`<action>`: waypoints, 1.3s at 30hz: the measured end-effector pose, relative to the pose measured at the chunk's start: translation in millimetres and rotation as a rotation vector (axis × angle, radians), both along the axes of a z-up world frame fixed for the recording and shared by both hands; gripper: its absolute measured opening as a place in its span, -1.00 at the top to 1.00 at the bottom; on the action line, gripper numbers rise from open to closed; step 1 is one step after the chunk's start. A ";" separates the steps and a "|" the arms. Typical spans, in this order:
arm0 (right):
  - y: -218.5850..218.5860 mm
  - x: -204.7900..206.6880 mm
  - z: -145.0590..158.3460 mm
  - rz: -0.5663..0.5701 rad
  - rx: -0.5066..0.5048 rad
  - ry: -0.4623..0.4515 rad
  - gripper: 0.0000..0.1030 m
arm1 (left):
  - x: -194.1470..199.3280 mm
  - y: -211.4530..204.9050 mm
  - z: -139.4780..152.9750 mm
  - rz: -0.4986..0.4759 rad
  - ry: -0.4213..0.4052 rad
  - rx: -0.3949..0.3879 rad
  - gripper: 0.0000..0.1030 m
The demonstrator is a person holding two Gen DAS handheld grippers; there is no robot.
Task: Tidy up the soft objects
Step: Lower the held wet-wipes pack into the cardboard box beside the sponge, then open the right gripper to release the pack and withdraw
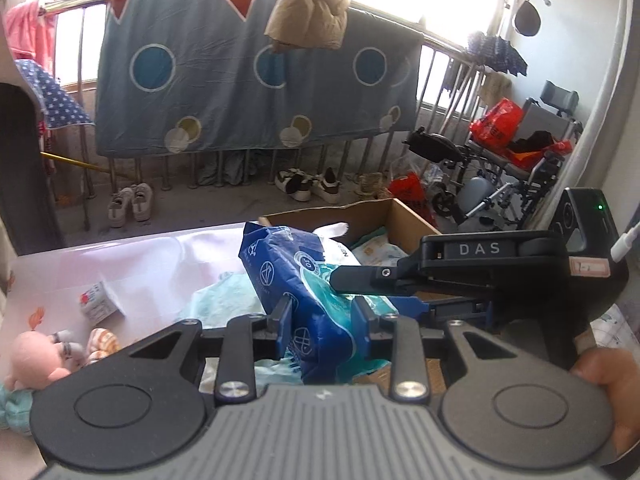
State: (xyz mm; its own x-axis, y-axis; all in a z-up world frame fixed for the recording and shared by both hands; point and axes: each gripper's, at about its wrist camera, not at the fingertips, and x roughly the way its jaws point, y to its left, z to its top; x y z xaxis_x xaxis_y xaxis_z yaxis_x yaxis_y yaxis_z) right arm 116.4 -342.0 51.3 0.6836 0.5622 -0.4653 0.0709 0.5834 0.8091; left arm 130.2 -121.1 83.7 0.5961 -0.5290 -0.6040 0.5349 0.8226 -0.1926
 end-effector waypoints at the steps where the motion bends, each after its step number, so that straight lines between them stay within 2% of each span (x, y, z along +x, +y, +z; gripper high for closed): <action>1: -15.3 1.6 -4.2 -0.018 0.001 0.009 0.25 | 5.5 -12.8 -2.5 -0.017 0.011 0.001 0.39; 8: -107.0 19.4 -47.5 -0.094 0.015 0.121 0.23 | 49.1 -95.4 -46.3 -0.108 0.124 0.047 0.38; 14: -139.3 51.5 -102.7 -0.085 -0.009 0.234 0.23 | 73.5 -121.8 -90.8 -0.124 0.206 0.130 0.36; 19: -133.7 75.0 -141.1 -0.039 -0.048 0.345 0.24 | 82.5 -109.0 -96.8 -0.111 0.230 0.111 0.36; 25: -128.4 88.0 -141.3 -0.036 -0.159 0.350 0.24 | 82.1 -76.5 -77.7 -0.077 0.221 0.046 0.31; 29: -117.9 91.4 -147.9 0.009 -0.197 0.396 0.24 | 74.7 -49.4 -67.2 -0.045 0.202 0.027 0.24; 32: -110.9 93.2 -155.5 0.026 -0.205 0.434 0.29 | 71.5 -24.2 -64.3 -0.021 0.222 -0.006 0.23; 34: -108.6 96.6 -157.4 0.007 -0.187 0.431 0.42 | 68.0 -8.4 -63.7 0.003 0.219 -0.007 0.23; 39: -97.3 101.6 -161.0 -0.024 -0.191 0.442 0.39 | 55.7 33.3 -67.6 0.073 0.212 0.014 0.18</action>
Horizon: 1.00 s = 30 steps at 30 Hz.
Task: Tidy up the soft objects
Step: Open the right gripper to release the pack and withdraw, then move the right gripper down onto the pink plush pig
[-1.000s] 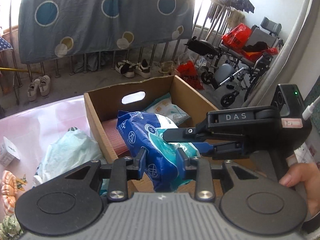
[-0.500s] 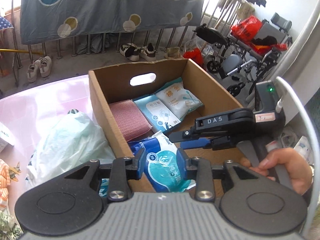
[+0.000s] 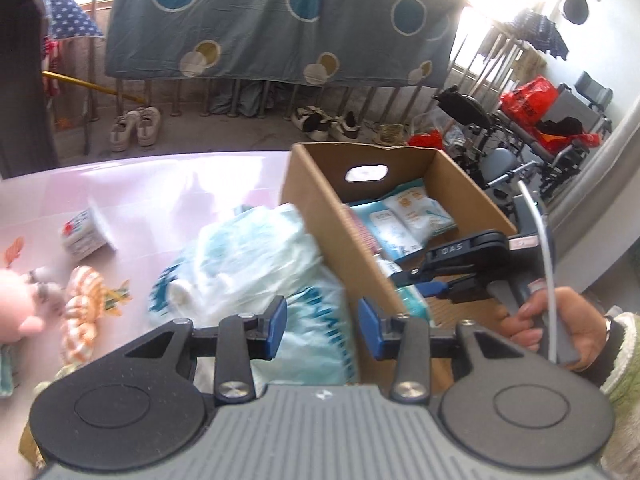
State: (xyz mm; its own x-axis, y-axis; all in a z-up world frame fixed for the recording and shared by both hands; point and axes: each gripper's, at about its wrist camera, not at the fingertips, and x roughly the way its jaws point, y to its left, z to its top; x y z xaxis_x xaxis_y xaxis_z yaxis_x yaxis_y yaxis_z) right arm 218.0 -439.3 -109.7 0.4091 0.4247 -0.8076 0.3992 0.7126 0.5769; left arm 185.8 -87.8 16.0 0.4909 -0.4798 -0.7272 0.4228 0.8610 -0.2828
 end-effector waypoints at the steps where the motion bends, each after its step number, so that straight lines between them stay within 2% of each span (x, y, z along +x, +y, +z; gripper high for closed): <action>1: 0.0 -1.4 2.4 -0.003 -0.004 -0.002 0.38 | -3.5 6.2 -1.3 0.012 -0.003 0.008 0.13; 3: 1.3 -4.2 5.2 -0.016 -0.002 -0.010 0.29 | -13.7 20.9 -4.2 0.046 -0.014 0.032 0.03; 5: -1.9 -7.4 6.9 -0.024 0.040 0.001 -0.24 | -22.4 33.1 -6.7 0.076 -0.026 0.053 -0.16; 6: -4.7 -10.7 7.6 -0.041 0.071 0.005 -0.31 | -27.4 40.1 -7.3 0.091 -0.034 0.062 -0.19; 8: -6.9 -18.5 13.2 -0.053 0.092 -0.019 -0.33 | -36.7 52.3 -7.4 0.118 -0.054 0.074 -0.27; 11: -7.7 -29.2 31.5 -0.064 0.072 -0.061 -0.37 | -52.0 71.8 -5.8 0.161 -0.087 0.090 -0.35; 18: 12.9 -48.5 95.6 -0.019 0.060 -0.230 -0.37 | -89.5 118.2 -4.2 0.246 -0.170 0.167 -0.37; 24: 76.3 -51.0 135.4 0.125 0.095 -0.330 -0.37 | -114.5 152.8 -9.4 0.335 -0.201 0.203 -0.37; 30: 166.8 -41.5 143.9 0.306 0.157 -0.332 -0.37 | -126.9 172.2 -16.8 0.397 -0.243 0.282 -0.37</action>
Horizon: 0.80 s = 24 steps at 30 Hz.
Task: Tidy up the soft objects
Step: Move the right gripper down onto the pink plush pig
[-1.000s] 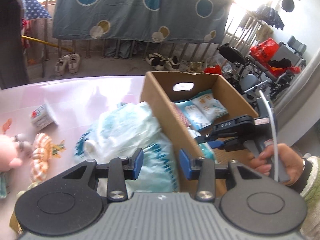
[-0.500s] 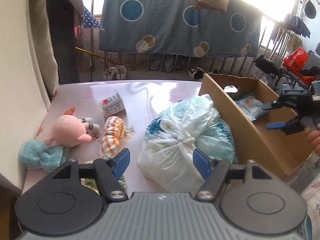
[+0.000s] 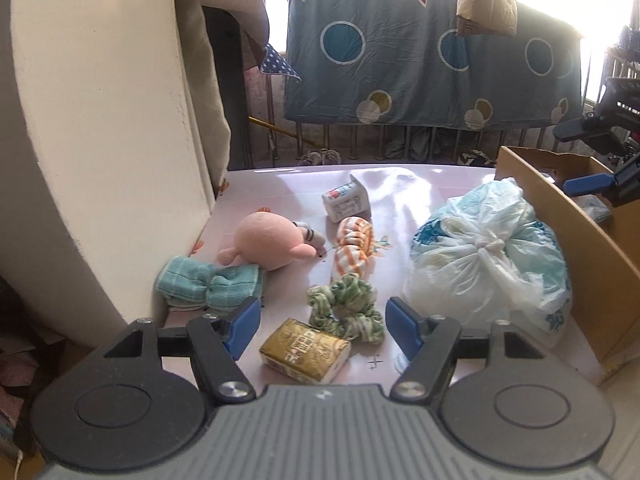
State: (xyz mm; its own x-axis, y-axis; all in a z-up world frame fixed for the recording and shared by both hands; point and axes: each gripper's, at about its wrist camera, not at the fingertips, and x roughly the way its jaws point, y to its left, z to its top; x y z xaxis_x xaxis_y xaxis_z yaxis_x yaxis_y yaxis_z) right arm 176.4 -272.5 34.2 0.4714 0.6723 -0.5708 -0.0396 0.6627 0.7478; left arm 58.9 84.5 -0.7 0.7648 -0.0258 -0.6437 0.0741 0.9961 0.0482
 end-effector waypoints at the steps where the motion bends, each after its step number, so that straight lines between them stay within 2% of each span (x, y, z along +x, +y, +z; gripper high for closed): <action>1: 14.4 2.6 -0.4 0.030 0.006 0.003 -0.37 | -0.8 1.7 0.0 0.012 -0.012 0.014 -0.36; 6: 85.3 27.4 -8.7 0.160 0.026 0.023 -0.37 | 10.9 8.7 -2.8 0.069 -0.089 0.096 -0.36; 11: 163.9 67.2 -15.1 0.311 0.002 0.028 -0.42 | 44.6 9.8 -17.5 0.084 -0.130 0.122 -0.34; 16: 226.2 119.8 -33.1 0.422 -0.054 0.028 -0.51 | 93.5 15.7 -39.3 0.079 -0.083 0.076 -0.33; 24: 278.9 191.1 -82.5 0.447 -0.152 0.044 -0.51 | 146.4 26.7 -67.3 0.090 0.043 0.039 -0.33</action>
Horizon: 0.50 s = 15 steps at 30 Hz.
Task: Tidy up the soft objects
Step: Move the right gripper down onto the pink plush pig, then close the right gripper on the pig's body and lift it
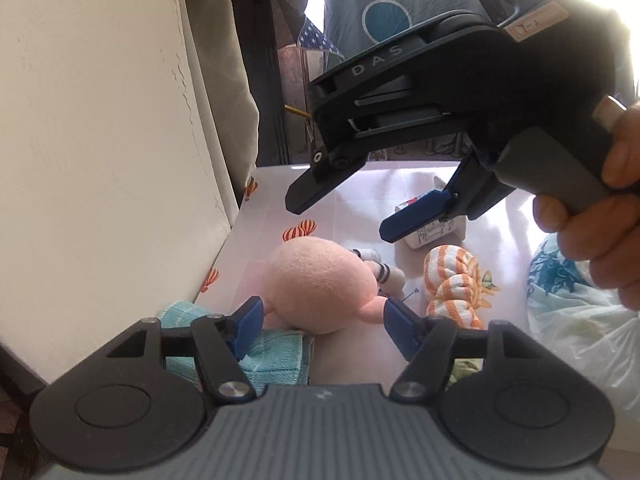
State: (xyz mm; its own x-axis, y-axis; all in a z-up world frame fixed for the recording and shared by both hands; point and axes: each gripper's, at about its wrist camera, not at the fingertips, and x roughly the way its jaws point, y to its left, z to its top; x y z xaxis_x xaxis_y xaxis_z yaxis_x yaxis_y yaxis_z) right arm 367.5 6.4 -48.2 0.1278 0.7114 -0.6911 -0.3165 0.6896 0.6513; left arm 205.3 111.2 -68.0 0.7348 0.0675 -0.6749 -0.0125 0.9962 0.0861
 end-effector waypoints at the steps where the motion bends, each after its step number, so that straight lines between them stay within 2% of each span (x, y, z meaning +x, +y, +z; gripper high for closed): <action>1: 2.6 4.6 -4.8 0.002 -0.011 -0.004 -0.51 | 3.3 2.2 -3.3 0.003 0.015 -0.011 -0.31; 10: 18.7 20.8 -48.7 0.035 -0.062 0.059 -0.51 | 31.8 9.3 -22.4 0.034 0.121 -0.068 -0.25; 12: 16.8 19.3 -56.0 0.033 -0.048 0.088 -0.45 | 38.0 11.0 -24.6 0.049 0.131 -0.093 -0.18; 13: 13.5 19.2 -58.6 0.024 -0.032 0.108 -0.30 | 38.3 10.3 -23.9 0.060 0.129 -0.091 -0.18; 15: 8.7 19.6 -64.5 -0.002 -0.007 0.136 -0.25 | 36.9 7.6 -20.2 0.060 0.116 -0.084 -0.18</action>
